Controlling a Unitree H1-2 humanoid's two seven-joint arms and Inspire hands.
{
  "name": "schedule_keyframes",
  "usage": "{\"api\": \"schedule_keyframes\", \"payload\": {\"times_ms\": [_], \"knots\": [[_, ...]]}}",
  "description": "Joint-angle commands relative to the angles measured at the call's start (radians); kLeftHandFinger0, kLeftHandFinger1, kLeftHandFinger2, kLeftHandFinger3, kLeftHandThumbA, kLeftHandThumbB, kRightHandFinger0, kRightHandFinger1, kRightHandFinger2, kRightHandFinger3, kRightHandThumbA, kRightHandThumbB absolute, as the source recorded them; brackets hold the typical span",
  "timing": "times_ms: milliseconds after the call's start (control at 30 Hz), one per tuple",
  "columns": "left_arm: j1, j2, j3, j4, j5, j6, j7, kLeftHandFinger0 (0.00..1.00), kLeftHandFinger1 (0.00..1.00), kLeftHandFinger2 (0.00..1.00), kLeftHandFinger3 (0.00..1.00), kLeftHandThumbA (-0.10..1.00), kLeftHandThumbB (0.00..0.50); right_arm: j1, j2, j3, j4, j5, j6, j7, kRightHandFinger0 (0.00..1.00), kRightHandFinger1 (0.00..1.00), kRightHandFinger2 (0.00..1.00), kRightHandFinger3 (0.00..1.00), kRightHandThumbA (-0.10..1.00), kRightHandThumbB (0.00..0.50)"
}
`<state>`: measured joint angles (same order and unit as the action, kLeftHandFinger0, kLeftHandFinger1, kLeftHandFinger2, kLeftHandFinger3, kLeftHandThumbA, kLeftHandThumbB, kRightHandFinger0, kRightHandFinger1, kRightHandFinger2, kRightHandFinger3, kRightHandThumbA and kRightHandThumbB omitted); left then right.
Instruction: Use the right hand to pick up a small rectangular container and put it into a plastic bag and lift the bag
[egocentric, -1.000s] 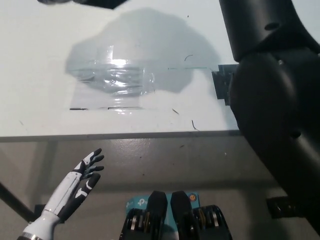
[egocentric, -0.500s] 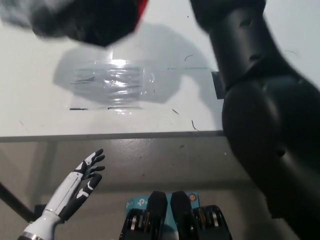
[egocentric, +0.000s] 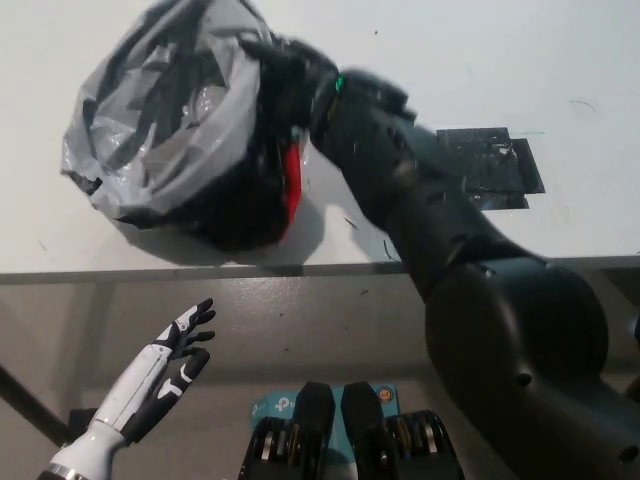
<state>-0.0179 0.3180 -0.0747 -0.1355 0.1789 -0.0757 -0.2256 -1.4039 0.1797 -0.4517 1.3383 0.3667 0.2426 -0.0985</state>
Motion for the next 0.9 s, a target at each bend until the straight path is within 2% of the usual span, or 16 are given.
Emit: {"api": "schedule_keyframes", "payload": {"times_ms": [0, 33, 67, 100, 133, 167, 200, 233, 267, 300, 367, 400, 467, 600, 700, 867], "knots": [[-0.008, 0.020, 0.004, -0.030, 0.000, -0.010, -0.005, 0.84, 0.87, 0.99, 1.00, 1.00, 0.100, -0.022, -0.004, 0.040, 0.021, -0.025, -0.110, -0.017, 0.00, 0.33, 0.79, 1.00, 0.13, 0.019], [-0.009, 0.021, 0.005, -0.029, 0.000, -0.010, -0.005, 0.84, 0.87, 0.99, 1.00, 1.00, 0.100, -0.025, -0.010, 0.050, 0.023, -0.035, -0.112, -0.027, 0.00, 0.33, 0.80, 1.00, 0.16, 0.020], [-0.011, 0.022, 0.004, -0.026, 0.001, -0.014, -0.005, 0.84, 0.87, 0.99, 1.00, 1.00, 0.109, -0.036, -0.020, 0.071, 0.027, -0.052, -0.106, -0.039, 0.00, 0.31, 0.77, 0.91, 0.23, 0.024], [-0.012, 0.023, 0.004, -0.026, 0.002, -0.015, -0.005, 0.84, 0.87, 0.99, 1.00, 1.00, 0.109, -0.040, -0.025, 0.083, 0.029, -0.062, -0.104, -0.042, 0.00, 0.31, 0.77, 0.91, 0.23, 0.024], [-0.012, 0.023, 0.005, -0.024, 0.001, -0.014, -0.006, 0.84, 0.87, 0.99, 1.00, 1.00, 0.111, -0.045, -0.031, 0.107, 0.031, -0.081, -0.105, -0.045, 0.00, 0.24, 0.69, 0.81, 0.34, 0.040], [-0.011, 0.022, 0.005, -0.027, 0.001, -0.008, -0.007, 0.84, 0.87, 0.98, 1.00, 1.00, 0.118, -0.051, -0.040, 0.147, 0.029, -0.114, -0.108, -0.048, 0.09, 0.38, 0.79, 0.90, 0.49, 0.124], [-0.010, 0.022, 0.005, -0.028, 0.001, -0.005, -0.007, 0.84, 0.87, 0.98, 1.00, 1.00, 0.118, -0.055, -0.046, 0.174, 0.026, -0.136, -0.103, -0.042, 0.48, 0.81, 1.00, 1.00, 0.63, 0.372], [-0.007, 0.020, 0.004, -0.030, 0.001, -0.002, -0.006, 0.84, 0.87, 0.98, 1.00, 1.00, 0.119, -0.058, -0.057, 0.224, 0.021, -0.169, -0.093, -0.014, 0.88, 1.00, 1.00, 1.00, 0.76, 0.352], [-0.003, 0.021, 0.002, -0.030, 0.005, -0.005, -0.006, 0.85, 0.86, 0.97, 1.00, 1.00, 0.115, -0.060, -0.069, 0.278, 0.014, -0.208, -0.088, 0.023, 1.00, 1.00, 1.00, 1.00, 0.86, 0.353], [-0.002, 0.022, 0.001, -0.030, 0.008, -0.008, -0.006, 0.85, 0.86, 0.97, 1.00, 1.00, 0.114, -0.062, -0.076, 0.312, 0.008, -0.230, -0.090, 0.039, 1.00, 1.00, 1.00, 1.00, 0.87, 0.355], [-0.001, 0.022, 0.000, -0.032, 0.008, -0.007, -0.007, 0.85, 0.86, 0.97, 1.00, 1.00, 0.111, -0.067, -0.084, 0.338, 0.003, -0.227, -0.098, 0.037, 1.00, 1.00, 1.00, 1.00, 0.81, 0.380], [-0.001, 0.023, 0.001, -0.035, 0.003, 0.002, -0.011, 0.86, 0.87, 0.97, 1.00, 1.00, 0.116, -0.076, -0.094, 0.367, -0.004, -0.243, -0.113, 0.038, 1.00, 1.00, 1.00, 1.00, 0.76, 0.411], [-0.001, 0.024, 0.000, -0.032, 0.000, 0.000, -0.014, 0.86, 0.87, 0.97, 1.00, 1.00, 0.117, -0.096, -0.122, 0.440, -0.023, -0.292, -0.120, 0.057, 1.00, 1.00, 1.00, 1.00, 0.84, 0.447], [-0.005, 0.025, -0.001, -0.031, 0.002, -0.004, -0.013, 0.85, 0.86, 0.96, 1.00, 1.00, 0.119, -0.129, -0.153, 0.514, -0.055, -0.330, -0.115, 0.064, 1.00, 1.00, 1.00, 1.00, 0.86, 0.429], [0.004, 0.025, -0.003, -0.036, 0.004, -0.003, -0.013, 0.86, 0.86, 0.96, 1.00, 1.00, 0.113, -0.166, -0.184, 0.603, -0.081, -0.398, -0.079, 0.087, 1.00, 1.00, 1.00, 1.00, 0.96, 0.440], [0.014, 0.027, -0.007, -0.040, 0.010, -0.005, -0.013, 0.85, 0.85, 0.95, 1.00, 1.00, 0.090, -0.167, -0.216, 0.645, -0.157, -0.406, -0.060, 0.118, 1.00, 1.00, 1.00, 1.00, 0.92, 0.448]]}}
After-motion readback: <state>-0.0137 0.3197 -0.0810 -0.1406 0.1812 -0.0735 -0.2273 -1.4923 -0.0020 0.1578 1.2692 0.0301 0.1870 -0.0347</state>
